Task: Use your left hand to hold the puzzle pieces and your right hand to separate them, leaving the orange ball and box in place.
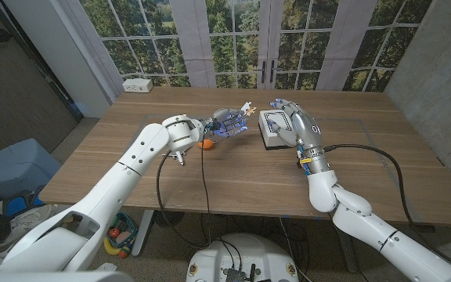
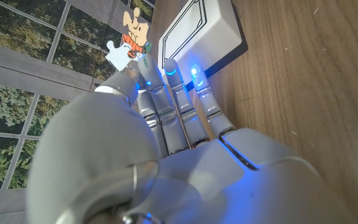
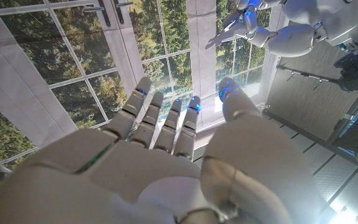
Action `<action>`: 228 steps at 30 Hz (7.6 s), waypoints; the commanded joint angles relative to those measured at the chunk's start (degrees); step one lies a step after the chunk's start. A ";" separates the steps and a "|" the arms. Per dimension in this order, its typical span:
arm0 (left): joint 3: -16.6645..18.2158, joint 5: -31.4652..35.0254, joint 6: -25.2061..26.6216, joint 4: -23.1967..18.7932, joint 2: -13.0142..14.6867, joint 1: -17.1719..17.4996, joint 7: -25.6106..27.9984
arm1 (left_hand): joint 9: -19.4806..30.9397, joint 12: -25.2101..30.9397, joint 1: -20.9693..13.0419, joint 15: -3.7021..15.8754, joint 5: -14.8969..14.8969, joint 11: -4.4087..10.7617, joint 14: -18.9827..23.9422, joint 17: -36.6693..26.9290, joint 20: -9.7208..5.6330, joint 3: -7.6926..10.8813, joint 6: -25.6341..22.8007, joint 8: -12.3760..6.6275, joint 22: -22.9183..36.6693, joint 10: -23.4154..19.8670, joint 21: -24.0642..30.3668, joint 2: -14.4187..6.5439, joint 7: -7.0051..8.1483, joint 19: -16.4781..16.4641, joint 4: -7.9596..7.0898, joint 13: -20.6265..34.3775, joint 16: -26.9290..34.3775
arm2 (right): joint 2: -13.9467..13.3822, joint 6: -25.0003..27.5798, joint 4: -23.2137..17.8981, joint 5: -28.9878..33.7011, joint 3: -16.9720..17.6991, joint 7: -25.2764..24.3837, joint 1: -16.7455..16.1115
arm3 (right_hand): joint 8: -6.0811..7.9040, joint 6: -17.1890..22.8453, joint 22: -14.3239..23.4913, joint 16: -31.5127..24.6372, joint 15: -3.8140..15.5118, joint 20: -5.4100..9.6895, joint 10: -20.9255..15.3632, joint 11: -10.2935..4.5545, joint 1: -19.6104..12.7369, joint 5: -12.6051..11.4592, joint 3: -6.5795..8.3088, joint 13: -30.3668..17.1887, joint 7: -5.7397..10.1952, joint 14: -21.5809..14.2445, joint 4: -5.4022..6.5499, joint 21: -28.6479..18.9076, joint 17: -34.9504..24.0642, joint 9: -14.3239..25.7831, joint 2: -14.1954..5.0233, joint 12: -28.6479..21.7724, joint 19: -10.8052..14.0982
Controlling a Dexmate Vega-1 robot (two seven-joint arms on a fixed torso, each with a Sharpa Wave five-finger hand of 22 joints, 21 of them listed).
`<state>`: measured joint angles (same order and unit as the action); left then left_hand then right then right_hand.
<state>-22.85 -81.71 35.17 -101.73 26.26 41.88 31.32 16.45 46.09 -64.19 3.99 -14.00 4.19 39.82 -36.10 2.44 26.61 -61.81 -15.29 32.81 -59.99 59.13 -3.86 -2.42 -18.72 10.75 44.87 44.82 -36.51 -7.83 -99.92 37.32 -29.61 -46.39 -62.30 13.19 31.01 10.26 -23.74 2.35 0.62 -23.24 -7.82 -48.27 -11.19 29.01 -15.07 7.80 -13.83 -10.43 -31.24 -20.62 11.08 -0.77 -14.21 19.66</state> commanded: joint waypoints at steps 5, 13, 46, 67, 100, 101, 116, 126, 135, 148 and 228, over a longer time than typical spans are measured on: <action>-0.33 -3.61 2.13 0.48 2.26 -1.24 -0.77 | 3.77 0.78 -1.00 6.14 -0.70 0.16 0.86 0.07 0.05 -0.37 -5.25 -0.15 0.35 -0.69 1.18 0.27 -4.16 0.32 -0.11 0.37 0.25 | -0.71 1.64 2.80 6.04 -5.11 -3.80 4.74 | 0.39 0.79 0.29 -0.57 9.08 0.47 -0.04 -0.45 -1.13 0.18 -0.49 -0.25 0.62 -0.66 0.07 -0.52 -0.42 0.10 -0.25 -0.32 0.55; -0.75 -5.33 3.81 0.24 3.25 -1.99 0.28 | 4.47 1.87 -1.57 6.04 -1.37 0.28 1.39 -0.37 0.16 -0.64 -5.98 -0.16 0.52 -1.11 2.38 0.64 -4.31 0.32 -0.11 1.44 0.51 | -0.66 0.88 4.82 8.04 -7.34 -6.22 6.80 | 0.50 1.62 0.31 -0.87 9.47 0.86 -0.26 -0.86 -1.97 0.36 -0.91 -0.37 1.10 -0.76 0.19 -0.64 -0.74 0.12 -0.21 -0.42 0.99; -1.57 -11.17 6.98 0.23 6.59 -3.83 -1.06 | 7.56 3.64 -2.65 5.84 -5.38 -0.01 3.28 -0.57 0.17 -1.27 -7.97 -0.03 0.94 -2.25 6.96 1.96 -4.33 1.17 -0.53 1.98 -0.35 | 1.48 -1.80 14.39 10.64 -13.58 -12.92 14.40 | 1.43 5.80 0.39 -2.28 10.23 2.18 -2.22 -2.98 -6.35 0.50 -1.96 -0.79 2.83 -1.76 -0.03 -1.15 -2.00 0.17 -0.65 -1.07 2.37; -1.72 -14.79 8.35 0.76 8.18 -4.56 -3.05 | 9.35 4.27 -2.78 5.72 -7.76 -0.07 3.88 -1.10 0.02 -1.83 -8.37 0.35 0.99 -2.57 9.89 2.32 -4.25 1.11 -0.65 1.92 -0.65 | 2.50 -0.52 18.51 11.20 -16.11 -17.07 16.80 | 1.27 7.95 0.47 -3.20 10.70 3.37 -3.38 -4.17 -13.71 0.09 -2.50 -1.28 4.84 -2.11 -0.26 -1.69 -3.29 0.21 -1.26 -1.13 2.96; -4.43 -4.80 5.88 -0.97 9.17 -5.67 -5.80 | 11.01 4.86 -3.22 6.14 -10.29 0.23 3.76 -1.73 -0.48 -3.18 -8.56 1.61 0.71 -1.64 13.93 2.00 -4.07 1.95 -0.81 2.21 -0.81 | 8.57 -11.31 24.59 16.10 -6.99 -17.61 14.84 | 6.96 30.55 0.58 -5.60 10.86 4.43 -8.97 -4.07 -14.78 0.70 -10.45 -2.17 3.11 -3.53 1.87 -3.78 -7.07 0.57 -4.48 -2.26 2.89; -5.01 -2.11 5.00 -2.05 9.55 -5.69 -6.11 | 10.99 4.86 -3.22 6.19 -10.30 0.25 3.75 -1.70 -0.53 -3.22 -8.51 1.68 0.70 -1.62 13.99 1.99 -4.12 1.96 -0.82 2.20 -0.83 | 8.47 -11.36 24.56 15.78 -7.22 -17.61 14.94 | 6.97 30.61 0.58 -5.55 10.84 4.41 -9.04 -4.07 -14.79 0.70 -10.47 -2.17 3.09 -3.55 1.84 -3.81 -7.05 0.56 -4.46 -2.27 2.92; -5.04 8.12 2.78 -6.30 9.14 -4.21 -2.63 | 11.22 4.92 -3.37 5.93 -10.94 0.20 3.40 -1.87 -0.62 -4.07 -8.38 2.54 0.23 -1.10 15.69 1.69 -4.22 2.59 -0.85 2.02 -0.89 | 10.31 -13.00 26.20 16.91 -4.84 -17.61 14.31 | 7.11 31.44 0.57 -5.22 10.86 4.50 -9.46 -4.05 -14.84 0.79 -10.69 -2.05 2.86 -3.75 1.57 -3.96 -6.95 0.45 -4.28 -2.20 2.88; -5.10 15.16 0.59 -9.53 9.49 -2.39 -0.68 | 11.23 4.86 -3.31 5.68 -11.21 0.10 3.25 -1.72 -0.76 -4.48 -8.48 2.92 -0.10 -1.07 16.47 1.53 -4.28 3.07 -0.91 1.64 -1.09 | 7.43 -10.49 22.53 9.03 -7.27 -14.88 13.91 | 7.03 31.52 0.57 -4.99 10.71 4.44 -9.47 -4.05 -14.72 0.85 -10.87 -1.97 2.86 -3.77 1.53 -4.03 -6.89 0.40 -4.13 -2.07 2.81; -7.77 26.16 0.67 -12.88 10.93 -2.89 2.00 | 11.45 4.97 -3.35 5.72 -11.41 0.26 3.22 -1.79 -0.75 -4.83 -8.41 3.13 -0.41 -1.03 17.17 1.38 -4.17 3.33 -0.90 1.58 -1.03 | 5.90 -7.32 19.68 3.19 -8.64 -12.49 13.62 | 6.92 31.56 0.57 -4.73 10.68 4.24 -9.23 -4.05 -14.60 0.89 -11.09 -1.89 3.09 -3.51 1.54 -4.00 -6.88 0.37 -4.07 -1.83 2.45; -10.55 40.14 6.22 -16.33 11.38 -3.32 6.55 | 11.42 4.99 -3.01 5.61 -11.57 0.42 2.90 -1.69 -0.83 -5.48 -8.38 3.50 -0.92 -0.63 18.11 1.21 -4.01 3.84 -1.05 1.51 -1.14 | 4.92 -2.10 14.64 -1.68 -8.25 -7.75 12.42 | 6.79 31.59 0.57 -4.35 10.57 4.08 -9.23 -4.09 -14.34 0.93 -11.29 -1.83 3.16 -3.30 1.61 -4.09 -6.78 0.34 -4.03 -1.68 2.34; -23.38 79.60 18.22 -1.98 17.60 -16.23 -11.97 | 10.43 2.27 3.10 5.95 -6.57 2.77 -2.51 -1.73 -2.62 -4.24 -0.04 5.23 -8.03 8.46 21.34 -3.86 0.26 5.85 -2.00 0.05 -7.23 | 9.55 15.62 31.29 -1.93 -16.20 -13.36 21.71 | 5.69 31.08 0.51 -3.31 10.24 3.14 -10.06 -4.11 -12.61 0.90 -12.17 -1.98 3.27 -3.95 1.78 -4.71 -6.68 0.25 -4.50 -1.38 2.25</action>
<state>-38.24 -11.97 53.60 -108.42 41.43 31.35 26.27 20.21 48.60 -61.66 3.53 -20.94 6.12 37.71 -37.94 0.38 21.14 -62.18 -10.14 25.00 -52.83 80.12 -7.54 -2.26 -12.42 9.49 45.04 37.96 -28.27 3.59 -71.72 35.26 -43.93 -57.96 -42.43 19.16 62.19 10.53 -27.05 2.36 2.45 -32.76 -12.18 -60.77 -10.18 17.08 -16.91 11.19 -17.10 -8.46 -35.68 -27.23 11.06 -5.00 -15.68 21.88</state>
